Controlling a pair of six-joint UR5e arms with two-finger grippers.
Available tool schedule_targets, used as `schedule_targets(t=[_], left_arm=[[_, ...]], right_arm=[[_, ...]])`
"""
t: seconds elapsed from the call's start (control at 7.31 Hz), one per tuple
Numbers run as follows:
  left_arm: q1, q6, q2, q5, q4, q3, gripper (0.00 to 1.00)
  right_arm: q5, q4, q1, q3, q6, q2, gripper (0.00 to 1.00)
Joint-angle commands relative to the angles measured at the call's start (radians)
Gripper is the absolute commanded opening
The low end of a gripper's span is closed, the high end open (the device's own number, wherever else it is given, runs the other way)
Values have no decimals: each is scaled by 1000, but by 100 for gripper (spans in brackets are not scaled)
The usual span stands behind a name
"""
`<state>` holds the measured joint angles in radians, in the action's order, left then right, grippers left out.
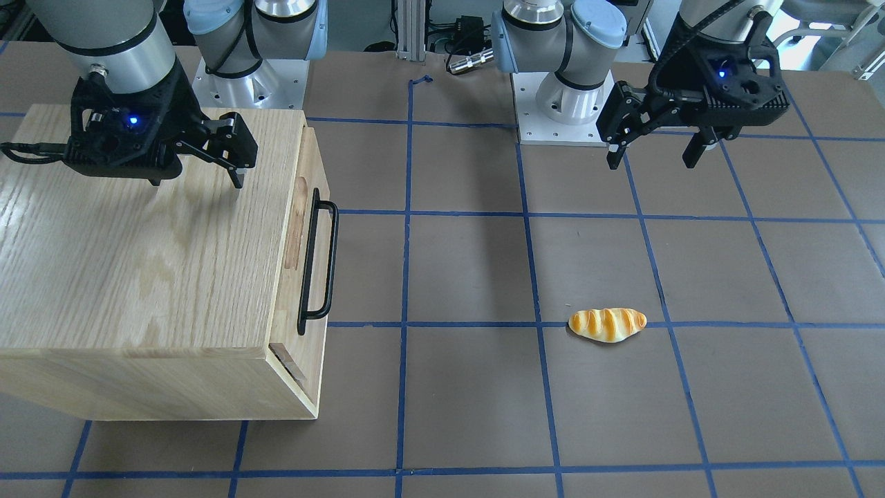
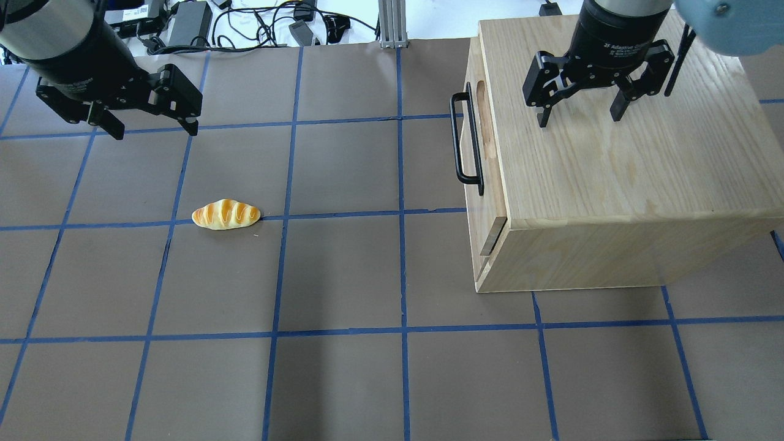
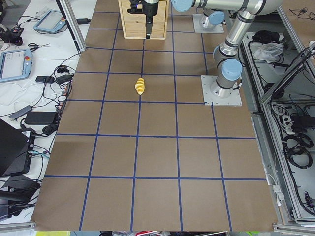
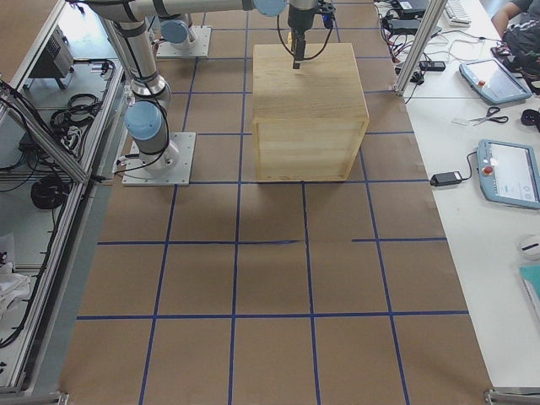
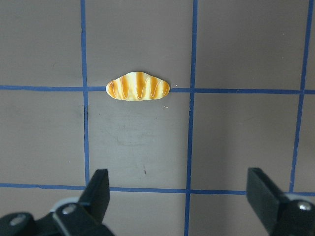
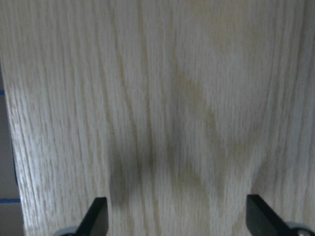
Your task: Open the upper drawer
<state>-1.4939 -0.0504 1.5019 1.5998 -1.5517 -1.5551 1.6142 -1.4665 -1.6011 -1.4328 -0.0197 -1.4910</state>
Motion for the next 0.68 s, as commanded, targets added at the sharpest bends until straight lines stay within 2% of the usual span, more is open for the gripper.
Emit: schedule_targets(t=[0.0, 0.55], left_arm=[[1, 1, 0, -1, 1, 1, 100], [15, 7, 23, -7, 1, 18, 100]], right_arm=[[0, 0, 0, 0, 0, 0, 100], [0, 0, 0, -1, 1, 0, 100]])
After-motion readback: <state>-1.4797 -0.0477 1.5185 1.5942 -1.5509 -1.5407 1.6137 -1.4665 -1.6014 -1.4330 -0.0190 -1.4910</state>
